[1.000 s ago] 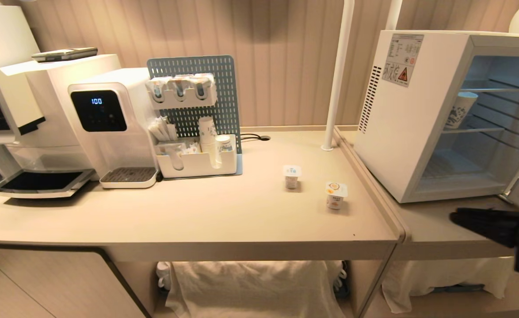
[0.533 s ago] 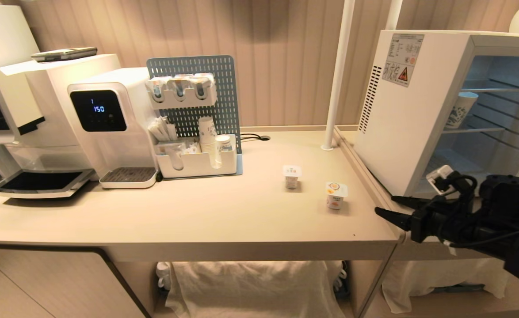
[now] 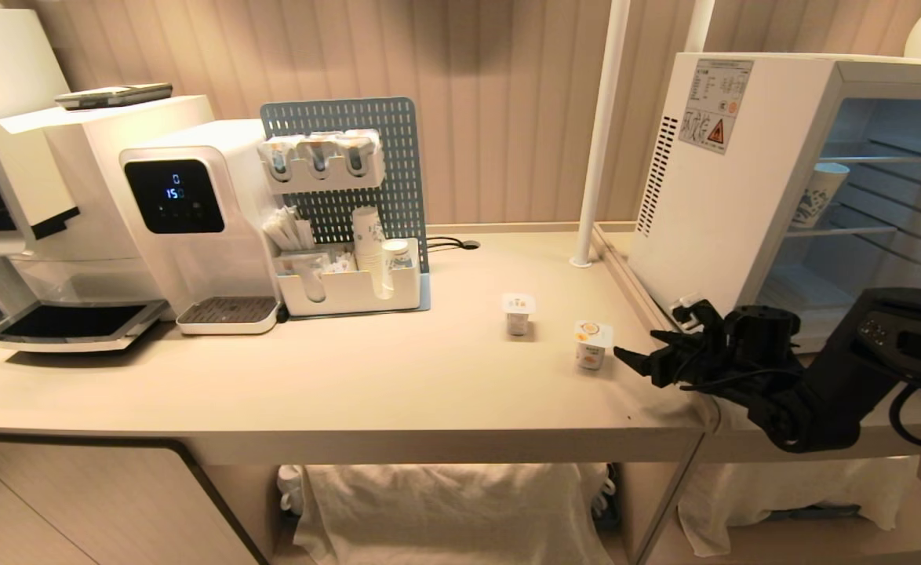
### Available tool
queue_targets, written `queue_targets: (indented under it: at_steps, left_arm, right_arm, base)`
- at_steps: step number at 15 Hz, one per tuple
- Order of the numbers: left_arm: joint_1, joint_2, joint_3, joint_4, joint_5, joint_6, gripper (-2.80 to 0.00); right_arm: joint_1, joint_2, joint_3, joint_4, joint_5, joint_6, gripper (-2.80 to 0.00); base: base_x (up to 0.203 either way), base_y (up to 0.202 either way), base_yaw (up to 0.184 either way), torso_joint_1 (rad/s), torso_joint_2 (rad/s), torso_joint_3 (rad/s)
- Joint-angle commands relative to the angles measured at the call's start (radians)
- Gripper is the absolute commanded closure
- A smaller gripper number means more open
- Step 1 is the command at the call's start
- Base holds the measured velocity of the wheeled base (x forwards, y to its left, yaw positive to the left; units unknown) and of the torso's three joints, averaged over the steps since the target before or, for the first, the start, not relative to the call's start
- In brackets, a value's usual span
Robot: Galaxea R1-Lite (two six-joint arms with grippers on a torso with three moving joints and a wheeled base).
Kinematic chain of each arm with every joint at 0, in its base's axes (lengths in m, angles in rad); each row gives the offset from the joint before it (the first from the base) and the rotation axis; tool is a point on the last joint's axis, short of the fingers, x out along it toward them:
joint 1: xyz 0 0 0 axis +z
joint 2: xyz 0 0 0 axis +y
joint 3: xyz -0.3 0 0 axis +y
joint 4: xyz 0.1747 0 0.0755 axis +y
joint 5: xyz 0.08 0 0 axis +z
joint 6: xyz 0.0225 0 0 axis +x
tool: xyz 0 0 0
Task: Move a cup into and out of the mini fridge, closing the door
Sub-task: Put the yoghurt in the freezer
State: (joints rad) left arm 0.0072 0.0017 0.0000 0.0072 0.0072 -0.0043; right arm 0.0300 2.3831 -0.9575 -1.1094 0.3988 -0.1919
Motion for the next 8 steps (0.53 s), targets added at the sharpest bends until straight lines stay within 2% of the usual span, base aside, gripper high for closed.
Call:
queue_targets:
  at_steps: [1,8]
  left_arm:
    - [0.000,0.000,0.002,0.000,0.000,0.000,0.00]
    - [0.000,0.000,0.002,-0.001,-0.001,0.000,0.00]
  right_arm:
    - [0.024,0.067,-0.062,0.041,-0.027,-0.003,-2.80]
    - [0.046,0.036,-0.030,0.042,-0.030,-0.004,-2.80]
  base:
    - [0.000,0.000,0.000,0.000,0.00,0.000]
    - [0.000,0.000,0.000,0.000,0.00,0.000]
